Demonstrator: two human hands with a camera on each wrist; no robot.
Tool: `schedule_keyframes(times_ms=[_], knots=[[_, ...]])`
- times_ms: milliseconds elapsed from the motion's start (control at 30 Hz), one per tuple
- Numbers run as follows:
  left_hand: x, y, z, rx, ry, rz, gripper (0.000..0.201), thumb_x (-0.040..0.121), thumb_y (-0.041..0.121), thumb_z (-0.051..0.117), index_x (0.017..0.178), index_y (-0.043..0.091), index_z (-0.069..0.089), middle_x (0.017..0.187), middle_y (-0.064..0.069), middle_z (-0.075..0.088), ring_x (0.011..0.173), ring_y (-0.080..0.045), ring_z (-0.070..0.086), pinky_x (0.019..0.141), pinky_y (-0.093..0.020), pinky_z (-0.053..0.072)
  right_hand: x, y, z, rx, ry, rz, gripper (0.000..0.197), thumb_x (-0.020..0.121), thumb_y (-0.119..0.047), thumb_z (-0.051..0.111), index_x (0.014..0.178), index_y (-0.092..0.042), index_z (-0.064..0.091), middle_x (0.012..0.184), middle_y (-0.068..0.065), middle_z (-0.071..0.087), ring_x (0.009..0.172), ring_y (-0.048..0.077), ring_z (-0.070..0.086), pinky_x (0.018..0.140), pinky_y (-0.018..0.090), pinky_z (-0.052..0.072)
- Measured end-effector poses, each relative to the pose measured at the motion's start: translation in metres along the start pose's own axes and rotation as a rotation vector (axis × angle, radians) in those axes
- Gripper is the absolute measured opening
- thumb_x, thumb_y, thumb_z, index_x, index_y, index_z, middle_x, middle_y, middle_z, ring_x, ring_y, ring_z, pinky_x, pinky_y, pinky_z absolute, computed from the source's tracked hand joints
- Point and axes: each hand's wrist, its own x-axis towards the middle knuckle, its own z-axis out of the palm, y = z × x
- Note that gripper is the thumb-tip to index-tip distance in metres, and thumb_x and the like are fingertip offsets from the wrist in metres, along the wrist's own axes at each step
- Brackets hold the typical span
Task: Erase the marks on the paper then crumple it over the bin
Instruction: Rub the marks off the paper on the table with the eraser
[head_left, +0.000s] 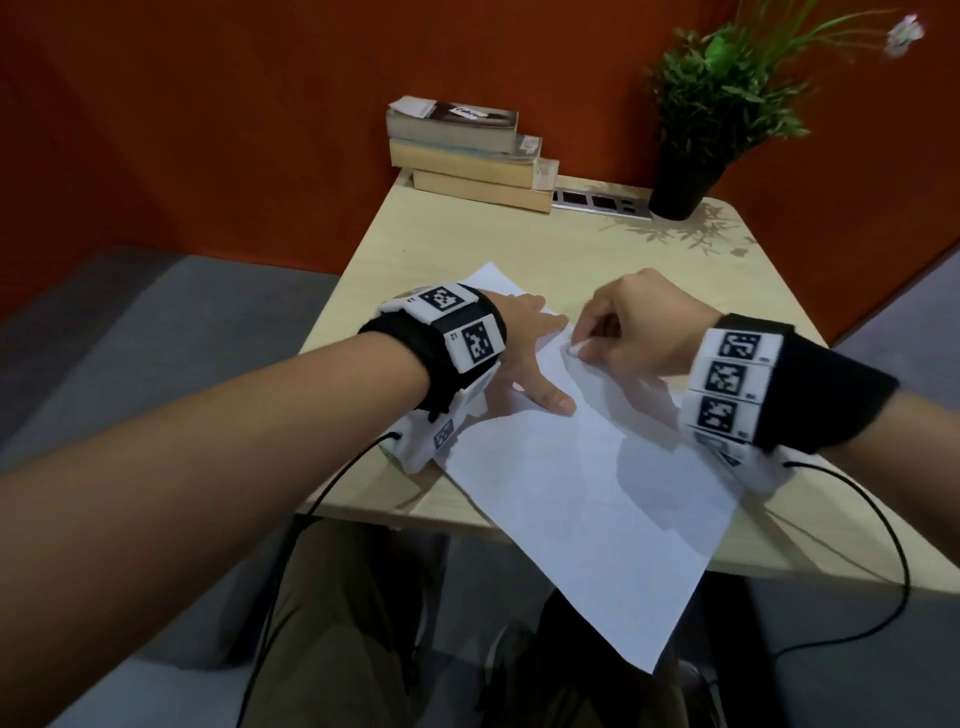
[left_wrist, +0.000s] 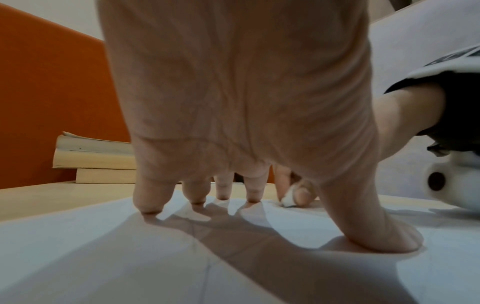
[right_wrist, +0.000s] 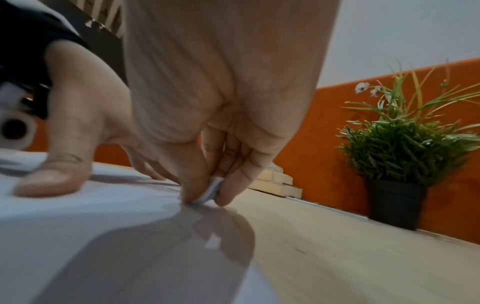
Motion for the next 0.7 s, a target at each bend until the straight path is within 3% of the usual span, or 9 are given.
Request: schedule_keyframes(times_ms=[133,200,400,600,700], knots=[[0.005,-0.007,0.001,-0.051,-0.019,-0.012,0.116,0.072,0.083,0.061,0.159,0.04,-0.002,0.168,0.009,-0.011,0.155,-0.015,0.0,0.12,-0.047,0.014,0.01,-0.002,0.008,-0.004,0.081,0.026,0.011,0.083,-0.014,0.071,0.087,-0.02,0.079,0.084,-0.003,0.072,0.078,0.016,0.067,0.076,0.033,0.059],[0.007,-0.01,0.005,-0.049,-0.006,-0.018,0.12,0.066,0.088,0.058,0.159,0.043,-0.002,0.167,0.012,-0.011,0.154,-0.013,0.001,0.12,-0.045,0.014,0.004,-0.002,0.009,0.001,0.07,0.023,0.013,0.082,-0.012,0.07,0.087,-0.019,0.078,0.086,-0.003,0.072,0.079,0.016,0.066,0.077,0.033,0.058],[0.012,-0.015,0.013,-0.05,0.034,-0.003,0.128,0.058,0.096,0.053,0.159,0.04,-0.003,0.167,0.012,-0.012,0.154,-0.01,0.004,0.118,-0.041,0.018,-0.017,0.0,0.001,0.032,-0.051,-0.038,0.008,0.079,-0.018,0.076,0.085,-0.023,0.079,0.081,-0.013,0.072,0.074,0.001,0.064,0.072,0.023,0.055],[0.003,-0.009,0.011,0.002,0.07,0.008,0.118,0.069,0.09,0.051,0.16,0.036,-0.001,0.168,0.008,-0.008,0.153,-0.008,0.004,0.118,-0.038,0.02,0.009,-0.002,0.002,0.0,0.069,0.044,0.012,0.083,-0.012,0.069,0.088,-0.017,0.079,0.084,-0.001,0.073,0.08,0.017,0.067,0.073,0.026,0.053],[0.004,-0.009,0.012,-0.001,0.064,0.0,0.119,0.068,0.091,0.051,0.16,0.036,0.0,0.168,0.009,-0.008,0.153,-0.007,0.004,0.117,-0.039,0.021,0.001,-0.002,0.005,0.004,0.049,0.038,0.014,0.081,-0.009,0.069,0.086,-0.017,0.079,0.082,-0.004,0.072,0.08,0.016,0.068,0.077,0.03,0.057]])
